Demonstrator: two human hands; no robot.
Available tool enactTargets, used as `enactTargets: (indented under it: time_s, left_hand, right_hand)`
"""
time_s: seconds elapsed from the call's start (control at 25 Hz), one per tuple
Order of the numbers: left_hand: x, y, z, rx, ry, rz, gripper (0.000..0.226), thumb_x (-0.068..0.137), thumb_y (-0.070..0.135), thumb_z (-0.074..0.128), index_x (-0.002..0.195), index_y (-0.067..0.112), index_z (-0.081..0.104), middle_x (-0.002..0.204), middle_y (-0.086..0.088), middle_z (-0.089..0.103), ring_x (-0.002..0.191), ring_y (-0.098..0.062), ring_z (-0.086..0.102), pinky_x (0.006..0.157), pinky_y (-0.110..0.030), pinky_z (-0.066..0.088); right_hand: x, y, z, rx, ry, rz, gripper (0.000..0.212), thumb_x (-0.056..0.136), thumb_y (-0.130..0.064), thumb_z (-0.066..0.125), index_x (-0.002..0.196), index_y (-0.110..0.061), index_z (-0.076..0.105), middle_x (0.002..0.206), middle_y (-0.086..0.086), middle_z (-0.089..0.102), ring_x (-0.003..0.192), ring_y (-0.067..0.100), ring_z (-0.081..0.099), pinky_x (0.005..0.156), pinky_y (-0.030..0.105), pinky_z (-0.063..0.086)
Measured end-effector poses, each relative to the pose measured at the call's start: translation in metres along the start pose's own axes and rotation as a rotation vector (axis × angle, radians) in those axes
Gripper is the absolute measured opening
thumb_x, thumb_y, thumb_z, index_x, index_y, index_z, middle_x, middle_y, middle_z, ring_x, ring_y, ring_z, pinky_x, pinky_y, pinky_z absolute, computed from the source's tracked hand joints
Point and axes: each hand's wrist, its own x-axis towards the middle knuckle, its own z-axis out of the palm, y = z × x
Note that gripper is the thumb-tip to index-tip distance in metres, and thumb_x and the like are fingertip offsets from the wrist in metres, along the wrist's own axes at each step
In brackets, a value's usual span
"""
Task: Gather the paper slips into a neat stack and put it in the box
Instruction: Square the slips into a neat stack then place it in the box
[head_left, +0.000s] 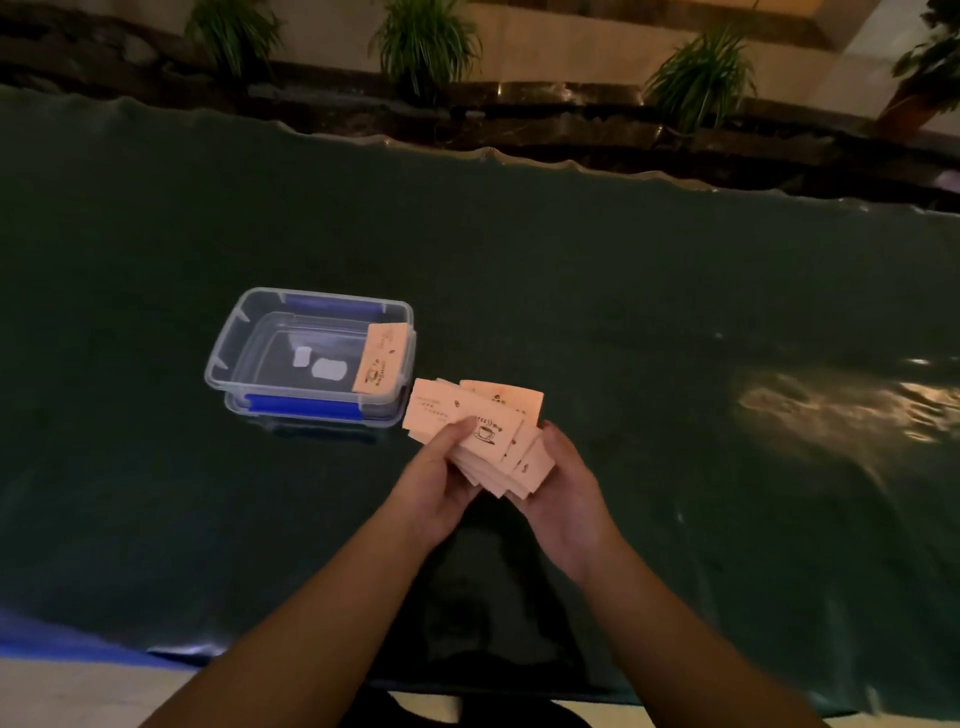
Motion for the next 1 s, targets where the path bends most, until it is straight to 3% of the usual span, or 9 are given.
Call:
enactTargets:
  time_s: [0.08,0.16,0.32,0.48,0.56,0.84,1.0]
  left_hand:
    - [-0.001,-0.013,0.013,0.051,-0.004,0.032,0.066,0.076,0.017,0.085,0.138,0.016,0.063,0.126,-0.013,0.078,0.11,-0.027,0.078,0.081,-0.04,0.066]
    - [-0.001,-0.025,0.019,0.101,0.039,0.076,0.07,0.078,0.008,0.086,0.141,0.019,0.058,0.128,-0.013,0.077,0.111,-0.029,0.077,0.081,-0.041,0.065]
    - [-0.001,-0.022,0.017,0.152,0.075,0.066,0.067,0.08,0.01,0.086,0.141,0.02,0.057,0.128,-0.013,0.076,0.115,-0.034,0.075,0.088,-0.049,0.064]
    - [0.005,0.011,0.01,0.294,0.088,-0.033,0.055,0.08,0.015,0.086,0.131,0.015,0.065,0.114,-0.009,0.082,0.102,-0.026,0.08,0.079,-0.042,0.067]
    - [0.015,0.03,0.01,0.425,0.089,-0.1,0.054,0.079,0.014,0.087,0.129,0.015,0.066,0.115,-0.009,0.082,0.105,-0.028,0.079,0.082,-0.043,0.066]
    - [0.059,0.07,0.026,0.593,0.129,-0.132,0.034,0.09,0.021,0.076,0.123,0.015,0.067,0.12,-0.009,0.075,0.113,-0.026,0.069,0.092,-0.04,0.058]
    - [0.082,0.073,0.03,0.623,0.181,-0.154,0.029,0.092,0.023,0.075,0.118,0.017,0.065,0.118,-0.007,0.073,0.11,-0.024,0.069,0.088,-0.039,0.058]
  right_hand:
    - [0.006,-0.002,-0.012,-0.107,0.098,0.012,0.084,0.08,-0.026,0.088,0.153,-0.026,0.047,0.135,0.01,0.076,0.127,0.033,0.071,0.107,0.06,0.056]
    - [0.012,-0.006,-0.021,-0.174,0.156,0.03,0.086,0.08,-0.018,0.092,0.152,-0.032,0.046,0.129,0.006,0.079,0.119,0.03,0.075,0.102,0.059,0.06]
    - [0.023,-0.019,-0.031,-0.172,0.139,0.083,0.076,0.079,-0.01,0.092,0.143,-0.029,0.056,0.122,0.007,0.082,0.113,0.03,0.078,0.096,0.055,0.064]
    - [0.036,-0.035,-0.032,-0.268,0.126,0.107,0.06,0.08,-0.007,0.092,0.134,-0.016,0.068,0.117,0.01,0.084,0.11,0.031,0.08,0.094,0.052,0.065]
    - [0.044,-0.043,-0.026,-0.335,0.135,0.108,0.049,0.08,-0.007,0.091,0.126,-0.009,0.076,0.113,0.01,0.085,0.108,0.031,0.08,0.094,0.049,0.064]
    - [0.088,-0.057,0.003,-0.38,0.191,0.113,0.04,0.083,-0.006,0.089,0.121,-0.006,0.078,0.116,0.014,0.084,0.111,0.032,0.079,0.101,0.05,0.061]
    - [0.117,-0.056,0.002,-0.44,0.229,0.127,0.035,0.079,-0.012,0.093,0.112,-0.011,0.081,0.107,0.008,0.086,0.1,0.026,0.081,0.082,0.038,0.062]
